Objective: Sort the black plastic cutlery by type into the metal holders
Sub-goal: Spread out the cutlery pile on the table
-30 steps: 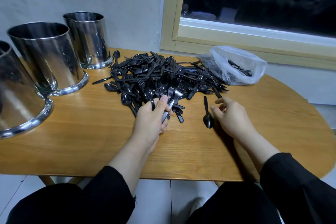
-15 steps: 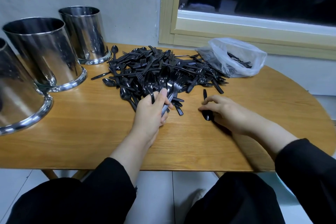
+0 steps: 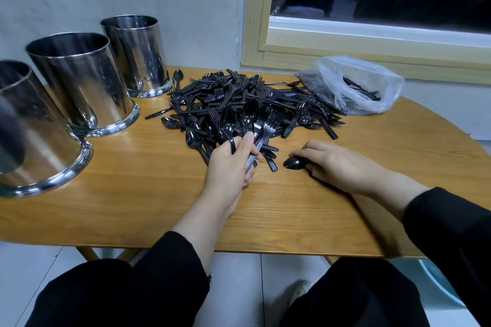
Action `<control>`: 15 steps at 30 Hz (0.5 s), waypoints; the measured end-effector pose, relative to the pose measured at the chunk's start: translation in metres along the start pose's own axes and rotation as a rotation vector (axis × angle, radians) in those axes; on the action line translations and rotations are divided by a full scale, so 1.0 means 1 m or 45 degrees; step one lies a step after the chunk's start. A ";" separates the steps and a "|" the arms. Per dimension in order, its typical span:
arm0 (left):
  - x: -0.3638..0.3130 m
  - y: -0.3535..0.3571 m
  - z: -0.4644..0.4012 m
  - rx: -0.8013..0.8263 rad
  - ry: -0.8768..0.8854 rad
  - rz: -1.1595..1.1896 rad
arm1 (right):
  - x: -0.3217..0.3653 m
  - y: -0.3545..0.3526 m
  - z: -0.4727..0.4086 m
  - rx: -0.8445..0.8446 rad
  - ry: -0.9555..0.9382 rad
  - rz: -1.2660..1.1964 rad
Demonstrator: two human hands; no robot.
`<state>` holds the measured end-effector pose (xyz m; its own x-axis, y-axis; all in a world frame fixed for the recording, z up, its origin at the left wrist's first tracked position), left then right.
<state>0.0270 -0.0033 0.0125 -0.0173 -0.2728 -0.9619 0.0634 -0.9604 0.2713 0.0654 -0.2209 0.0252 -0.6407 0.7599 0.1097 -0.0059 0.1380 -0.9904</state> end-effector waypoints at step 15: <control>0.006 -0.002 -0.005 -0.050 -0.043 0.012 | 0.027 -0.062 -0.014 -0.637 0.510 -1.128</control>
<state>0.0317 -0.0027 0.0063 -0.0503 -0.2841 -0.9575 0.1030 -0.9551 0.2780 0.0591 -0.1995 0.0910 -0.2661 0.4030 0.8757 0.0289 0.9114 -0.4106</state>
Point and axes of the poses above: each hand's wrist, its own z-axis away from the middle knuckle, its own y-axis out of the palm, x = y × z, the point moved 5 cm from there along -z, towards the middle knuckle, and after that the axes turned 1 degree about -z, right-handed, at the moved point
